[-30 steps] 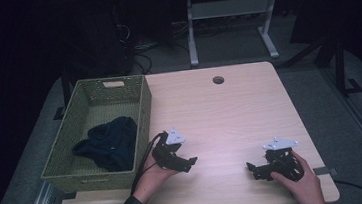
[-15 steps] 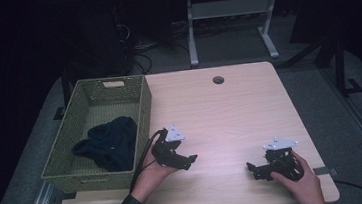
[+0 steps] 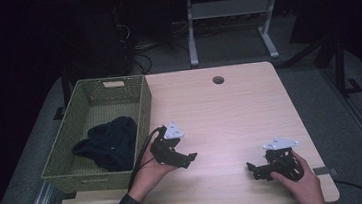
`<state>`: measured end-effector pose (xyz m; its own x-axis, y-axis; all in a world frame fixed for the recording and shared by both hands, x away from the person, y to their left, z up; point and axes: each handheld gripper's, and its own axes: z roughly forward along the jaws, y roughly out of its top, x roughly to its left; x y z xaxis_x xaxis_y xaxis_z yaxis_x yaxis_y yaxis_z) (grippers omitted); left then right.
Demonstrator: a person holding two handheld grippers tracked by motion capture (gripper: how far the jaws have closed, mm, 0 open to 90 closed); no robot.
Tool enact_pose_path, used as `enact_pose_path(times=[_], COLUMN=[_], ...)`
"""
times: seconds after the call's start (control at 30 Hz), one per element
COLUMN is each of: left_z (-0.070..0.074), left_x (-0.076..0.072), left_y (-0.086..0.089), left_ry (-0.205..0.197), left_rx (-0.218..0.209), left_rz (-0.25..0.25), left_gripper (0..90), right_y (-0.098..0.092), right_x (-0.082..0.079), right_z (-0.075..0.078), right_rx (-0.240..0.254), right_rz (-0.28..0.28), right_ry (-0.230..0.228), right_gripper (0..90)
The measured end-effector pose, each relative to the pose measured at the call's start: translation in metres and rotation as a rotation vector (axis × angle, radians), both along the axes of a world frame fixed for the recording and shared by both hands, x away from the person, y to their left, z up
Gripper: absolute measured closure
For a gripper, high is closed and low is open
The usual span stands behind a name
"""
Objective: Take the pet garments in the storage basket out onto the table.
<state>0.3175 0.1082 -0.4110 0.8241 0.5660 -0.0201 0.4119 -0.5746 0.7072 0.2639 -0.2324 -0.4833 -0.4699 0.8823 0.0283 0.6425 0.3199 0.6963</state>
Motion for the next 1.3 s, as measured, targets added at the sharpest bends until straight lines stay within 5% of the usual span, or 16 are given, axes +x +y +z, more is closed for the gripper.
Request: enact_pose_path(times=[1.3], left_z=[0.051], left_x=[0.018], left_y=[0.010], left_ry=[-0.003], left_rx=[-0.041], left_rz=[-0.036], left_gripper=[13.8], right_y=[0.000], right_x=[0.000], right_z=[0.000], right_rx=[-0.002], right_rz=[0.004], right_ry=[-0.004], right_gripper=[0.0])
